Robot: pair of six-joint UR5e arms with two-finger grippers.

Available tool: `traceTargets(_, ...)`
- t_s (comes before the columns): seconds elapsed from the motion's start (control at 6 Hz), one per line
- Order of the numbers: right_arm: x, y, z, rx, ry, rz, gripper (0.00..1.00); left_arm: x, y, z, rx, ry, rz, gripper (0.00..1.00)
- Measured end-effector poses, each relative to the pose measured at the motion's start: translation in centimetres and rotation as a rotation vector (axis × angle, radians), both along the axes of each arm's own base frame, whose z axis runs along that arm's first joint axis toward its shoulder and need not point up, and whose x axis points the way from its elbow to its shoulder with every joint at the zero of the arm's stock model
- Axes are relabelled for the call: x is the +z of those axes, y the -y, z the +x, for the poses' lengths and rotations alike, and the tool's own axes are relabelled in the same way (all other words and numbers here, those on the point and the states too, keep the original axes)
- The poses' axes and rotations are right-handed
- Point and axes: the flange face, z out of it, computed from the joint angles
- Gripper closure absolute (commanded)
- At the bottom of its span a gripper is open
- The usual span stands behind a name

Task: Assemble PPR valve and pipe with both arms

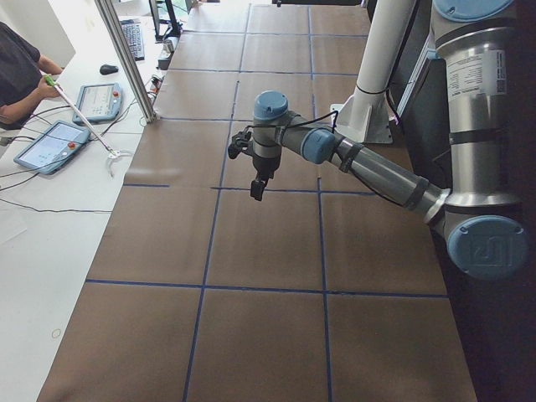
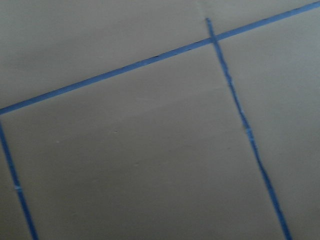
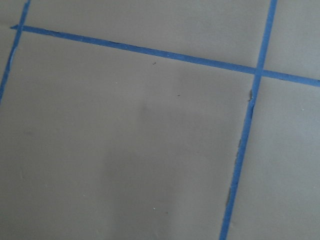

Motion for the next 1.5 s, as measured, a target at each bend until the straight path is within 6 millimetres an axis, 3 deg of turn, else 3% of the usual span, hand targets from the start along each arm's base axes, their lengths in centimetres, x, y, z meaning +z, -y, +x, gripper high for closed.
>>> traceTargets(0.33,0.3,2.1,2.4,-0.084,-0.083,0.005,0.00,9.5,0.8,-7.4,-0.005,-0.041,-0.066,0.00)
traceTargets(0.5,-0.3,2.7,2.7,-0.111,-0.094,0.002,0.00,12.8,-0.1,-9.2,-0.027,-0.091,-0.143,0.00)
traceTargets(0.67,-0.8,2.7,2.8,-0.117,-0.093,0.005,0.00,14.6,-1.5,-9.9,-0.042,-0.109,-0.206,0.00)
traceTargets(1.17,-1.1,2.5,2.8,-0.117,-0.088,0.011,0.00,15.0,-2.1,-11.8,-0.084,-0.088,-0.211,0.00)
traceTargets(1.5,-1.0,2.5,2.8,-0.113,-0.088,0.005,0.00,14.9,-2.0,-12.0,-0.088,-0.082,-0.220,0.00)
